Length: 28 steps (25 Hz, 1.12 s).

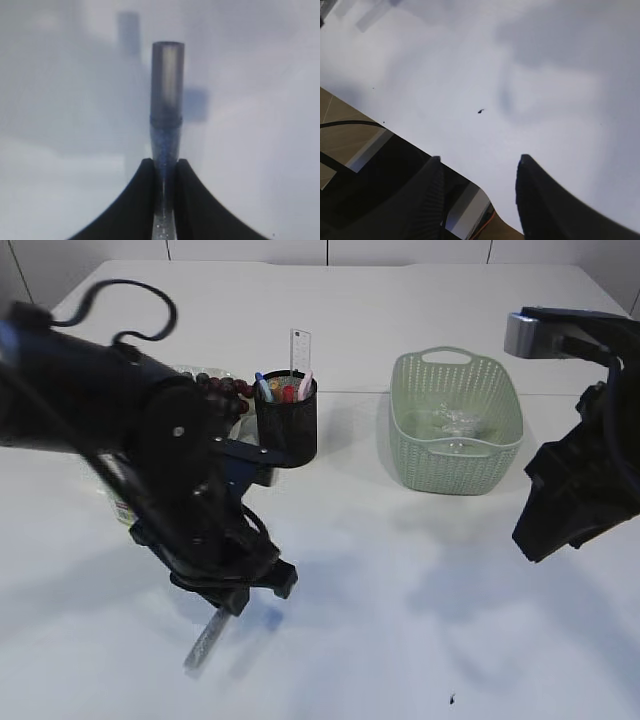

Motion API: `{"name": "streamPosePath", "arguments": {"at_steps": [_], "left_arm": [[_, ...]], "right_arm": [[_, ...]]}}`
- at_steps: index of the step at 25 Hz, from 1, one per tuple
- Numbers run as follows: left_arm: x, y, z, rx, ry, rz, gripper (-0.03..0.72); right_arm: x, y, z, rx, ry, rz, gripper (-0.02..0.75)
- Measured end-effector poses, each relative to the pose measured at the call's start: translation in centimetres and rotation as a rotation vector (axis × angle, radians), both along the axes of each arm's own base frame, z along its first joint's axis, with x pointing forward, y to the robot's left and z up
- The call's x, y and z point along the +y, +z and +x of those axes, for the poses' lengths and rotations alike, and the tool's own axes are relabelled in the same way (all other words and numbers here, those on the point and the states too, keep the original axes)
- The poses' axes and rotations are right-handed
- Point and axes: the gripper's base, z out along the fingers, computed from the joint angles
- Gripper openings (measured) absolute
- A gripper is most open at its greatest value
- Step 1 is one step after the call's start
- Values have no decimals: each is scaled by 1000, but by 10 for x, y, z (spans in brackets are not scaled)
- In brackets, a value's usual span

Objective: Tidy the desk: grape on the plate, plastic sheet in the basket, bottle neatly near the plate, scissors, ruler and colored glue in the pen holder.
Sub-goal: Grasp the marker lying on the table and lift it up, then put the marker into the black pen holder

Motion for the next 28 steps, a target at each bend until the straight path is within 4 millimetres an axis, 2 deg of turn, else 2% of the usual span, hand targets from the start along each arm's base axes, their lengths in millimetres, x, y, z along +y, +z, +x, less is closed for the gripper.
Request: {"name": "streamPosePath", "arguments": {"at_steps": [5, 7, 11, 15, 19, 22, 24, 28], "left_arm": [[22, 39, -27, -250, 0, -206, 62], [30, 49, -36, -345, 0, -285, 62], [36, 59, -36, -515, -2, -402, 62], [42, 71, -15, -706, 20, -507, 63], [61, 79, 14, -902, 93, -593, 63], [73, 83, 38, -976, 137, -598, 63], [73, 87, 50, -1007, 126, -595, 63], [60, 95, 78, -1059, 83, -606, 63]], "right_arm": [[0, 0, 0, -2, 7, -1, 375], [0, 0, 0, -3, 11, -1, 373], [0, 0, 0, -5, 17, -2, 372], [0, 0, 0, -6, 20, -2, 370], [0, 0, 0, -6, 22, 0, 370], [0, 0, 0, -6, 22, 0, 370], [0, 0, 0, -6, 22, 0, 369], [0, 0, 0, -7, 23, 0, 367]]}}
